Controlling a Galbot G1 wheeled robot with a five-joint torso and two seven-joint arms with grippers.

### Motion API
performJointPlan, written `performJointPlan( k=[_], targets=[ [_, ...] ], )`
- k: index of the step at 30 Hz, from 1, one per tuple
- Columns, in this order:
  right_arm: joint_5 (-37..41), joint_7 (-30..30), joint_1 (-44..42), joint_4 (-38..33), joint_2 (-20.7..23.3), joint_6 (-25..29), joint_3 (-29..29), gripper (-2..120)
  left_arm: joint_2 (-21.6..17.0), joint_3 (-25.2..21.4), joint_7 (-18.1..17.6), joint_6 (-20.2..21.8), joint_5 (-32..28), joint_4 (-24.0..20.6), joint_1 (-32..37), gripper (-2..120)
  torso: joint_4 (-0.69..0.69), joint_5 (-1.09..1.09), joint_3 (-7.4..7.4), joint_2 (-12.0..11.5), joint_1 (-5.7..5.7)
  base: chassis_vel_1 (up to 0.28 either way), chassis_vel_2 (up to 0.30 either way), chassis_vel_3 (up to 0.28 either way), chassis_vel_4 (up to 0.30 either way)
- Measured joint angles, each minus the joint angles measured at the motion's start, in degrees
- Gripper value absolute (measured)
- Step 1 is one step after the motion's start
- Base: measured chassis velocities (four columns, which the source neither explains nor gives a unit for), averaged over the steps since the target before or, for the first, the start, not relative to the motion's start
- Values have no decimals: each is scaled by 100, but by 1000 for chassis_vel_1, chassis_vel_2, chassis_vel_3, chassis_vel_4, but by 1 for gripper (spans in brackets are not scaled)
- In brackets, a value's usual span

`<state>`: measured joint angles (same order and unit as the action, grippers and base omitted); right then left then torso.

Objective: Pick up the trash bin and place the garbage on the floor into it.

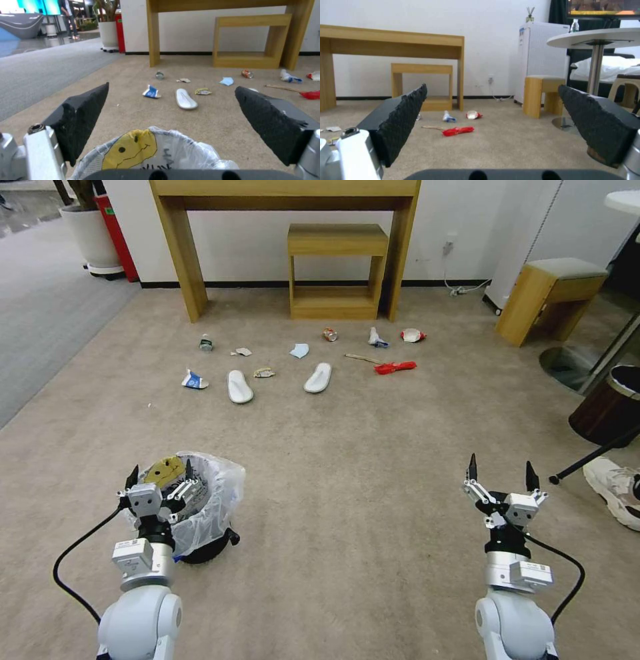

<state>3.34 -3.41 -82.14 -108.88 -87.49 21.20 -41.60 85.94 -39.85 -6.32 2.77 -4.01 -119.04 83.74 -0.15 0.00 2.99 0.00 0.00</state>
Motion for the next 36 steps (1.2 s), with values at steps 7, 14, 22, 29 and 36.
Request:
performJointPlan(
  k=[7, 14, 22, 29, 36],
  targets=[
    [-2, 21, 17, 21, -29, 11, -11, 100, -8, 7, 0, 7, -2, 10, -7, 100, 0, 0, 0, 0, 0, 0, 0, 0, 0],
    [-27, 1, 46, 72, -27, 75, -31, 100, -12, -8, 0, 8, -6, 19, -4, 100, 0, 0, 0, 0, 0, 0, 0, 0, 0],
    [-34, 2, 28, 63, 16, 79, -57, 100, 13, -15, 2, -16, 5, 29, 10, 100, 0, 0, 0, 0, 0, 0, 0, 0, 0],
    [-43, 55, 33, 42, 33, 79, -106, 100, 21, -15, 3, -21, 14, 28, 14, 100, 0, 0, 0, 0, 0, 0, 0, 0, 0],
    [-52, 159, 39, 44, 14, 101, -125, 100, 4, -28, 3, -23, 14, 25, 19, 100, 0, 0, 0, 0, 0, 0, 0, 0, 0]
  ],
)
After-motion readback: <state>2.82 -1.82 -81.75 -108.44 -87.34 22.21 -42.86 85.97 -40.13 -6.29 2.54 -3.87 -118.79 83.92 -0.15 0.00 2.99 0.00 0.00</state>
